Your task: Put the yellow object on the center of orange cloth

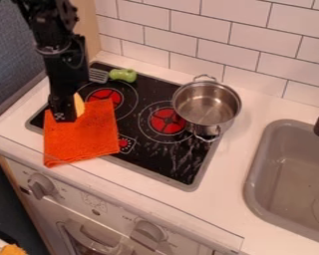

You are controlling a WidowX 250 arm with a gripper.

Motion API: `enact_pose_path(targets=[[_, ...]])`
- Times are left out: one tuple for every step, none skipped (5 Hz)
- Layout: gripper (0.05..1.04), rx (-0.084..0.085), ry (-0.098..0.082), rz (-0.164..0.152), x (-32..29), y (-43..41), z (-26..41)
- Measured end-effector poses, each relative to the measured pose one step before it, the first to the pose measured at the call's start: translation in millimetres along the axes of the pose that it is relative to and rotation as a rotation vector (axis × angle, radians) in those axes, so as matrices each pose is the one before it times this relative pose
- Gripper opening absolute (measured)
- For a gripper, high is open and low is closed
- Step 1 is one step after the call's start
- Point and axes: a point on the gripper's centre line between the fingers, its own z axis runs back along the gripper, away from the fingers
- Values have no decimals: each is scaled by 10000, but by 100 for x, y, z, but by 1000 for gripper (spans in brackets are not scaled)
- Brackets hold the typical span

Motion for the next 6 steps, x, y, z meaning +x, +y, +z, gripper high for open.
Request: enact_pose_path(targets=[[679,-340,-146,-89,-111,440,-2258],[679,-209,-108,-421,-432,960,-722],[750,-375,-129,-1003,-545,759,-1142],[989,-159,114,-147,-197,-9,249],[1003,138,7,-31,-9,192,-26],[1000,-79,55,-144,79,-484,-210]])
